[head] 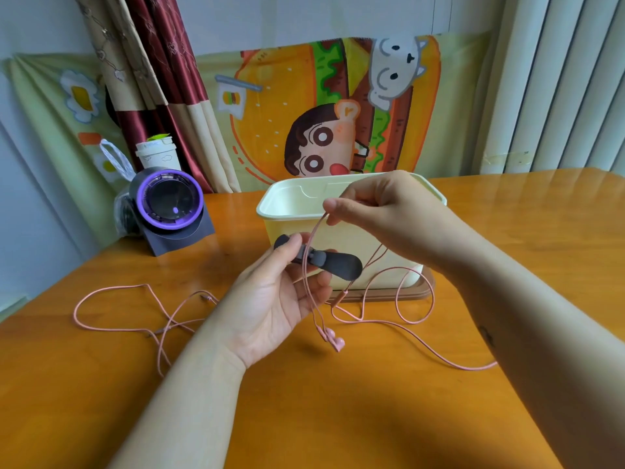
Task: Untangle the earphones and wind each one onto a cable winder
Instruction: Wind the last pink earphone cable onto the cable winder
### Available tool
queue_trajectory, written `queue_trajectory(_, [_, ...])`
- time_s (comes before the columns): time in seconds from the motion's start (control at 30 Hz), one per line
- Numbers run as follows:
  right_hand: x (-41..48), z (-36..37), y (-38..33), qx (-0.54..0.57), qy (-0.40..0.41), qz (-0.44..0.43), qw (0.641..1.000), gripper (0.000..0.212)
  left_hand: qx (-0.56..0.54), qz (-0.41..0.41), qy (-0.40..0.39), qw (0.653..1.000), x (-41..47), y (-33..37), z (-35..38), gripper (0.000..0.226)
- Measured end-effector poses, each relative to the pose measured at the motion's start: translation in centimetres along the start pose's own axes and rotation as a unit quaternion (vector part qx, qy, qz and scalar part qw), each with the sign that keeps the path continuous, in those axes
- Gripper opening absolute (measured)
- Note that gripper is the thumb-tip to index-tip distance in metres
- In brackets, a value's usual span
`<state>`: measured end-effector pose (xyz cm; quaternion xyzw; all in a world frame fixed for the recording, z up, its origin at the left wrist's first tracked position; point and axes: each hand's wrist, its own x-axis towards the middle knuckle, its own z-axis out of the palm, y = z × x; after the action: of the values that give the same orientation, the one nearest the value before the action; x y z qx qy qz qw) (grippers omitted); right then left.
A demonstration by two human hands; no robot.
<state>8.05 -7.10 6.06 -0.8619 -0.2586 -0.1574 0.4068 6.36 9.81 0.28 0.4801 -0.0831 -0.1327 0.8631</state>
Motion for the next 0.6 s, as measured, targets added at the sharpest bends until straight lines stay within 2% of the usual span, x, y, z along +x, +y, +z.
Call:
queue_trajectory(0.37, [0.3, -0.1, 1.0, 0.028, 0.041, 0.027, 0.998, 0.030, 0.046, 0.033, 0.013, 0.998, 0.0, -0.2, 0.2, 0.026])
queue_trajectory(0.6, [0.6, -0.3, 2.5, 0.013, 0.120, 0.055, 0.991, 0.030, 0.095, 0.032, -0.043, 0.994, -0.3, 0.0, 0.1, 0.021])
